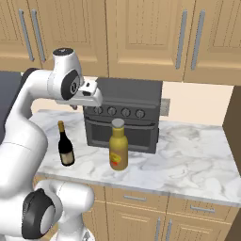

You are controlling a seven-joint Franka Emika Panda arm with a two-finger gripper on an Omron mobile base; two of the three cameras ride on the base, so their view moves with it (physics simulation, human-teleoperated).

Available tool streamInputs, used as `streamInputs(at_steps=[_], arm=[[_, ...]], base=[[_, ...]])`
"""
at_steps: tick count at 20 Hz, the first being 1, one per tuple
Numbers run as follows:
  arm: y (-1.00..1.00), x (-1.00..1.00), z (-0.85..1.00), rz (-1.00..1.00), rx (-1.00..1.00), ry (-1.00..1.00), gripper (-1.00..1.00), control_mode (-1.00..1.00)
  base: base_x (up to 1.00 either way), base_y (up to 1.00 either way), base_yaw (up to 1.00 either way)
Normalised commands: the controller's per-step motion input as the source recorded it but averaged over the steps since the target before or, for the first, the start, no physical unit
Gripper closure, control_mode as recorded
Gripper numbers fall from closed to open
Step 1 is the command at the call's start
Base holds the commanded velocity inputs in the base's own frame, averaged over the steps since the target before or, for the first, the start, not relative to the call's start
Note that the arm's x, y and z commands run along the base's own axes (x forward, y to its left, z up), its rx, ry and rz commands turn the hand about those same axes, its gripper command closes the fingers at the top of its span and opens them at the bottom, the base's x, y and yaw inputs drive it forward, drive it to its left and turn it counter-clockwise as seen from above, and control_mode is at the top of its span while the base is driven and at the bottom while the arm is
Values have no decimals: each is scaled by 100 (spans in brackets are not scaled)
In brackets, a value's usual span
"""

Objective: There is a wine glass and glass cup on the dining counter. Place the wine bottle next to the wine glass and the juice bottle next to the glass cup.

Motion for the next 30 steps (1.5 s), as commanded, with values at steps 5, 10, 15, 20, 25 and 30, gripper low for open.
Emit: streamInputs(at_steps=[5, 10, 15, 20, 25, 30], arm=[[-19, -23, 1, 0, 9, -3, -100, -100], [-66, -94, -16, 9, 11, -32, -100, -100], [-62, -75, -28, 31, 2, -48, -100, -100], [-77, -25, -17, 44, 17, -41, -100, -100], [-78, 2, 0, 41, 28, -25, -100, -100], [-42, 49, -2, 31, 23, -16, -100, -100]], base=[[0, 0, 0], [0, 0, 0], [0, 0, 0], [0, 0, 0], [0, 0, 0], [0, 0, 0]])
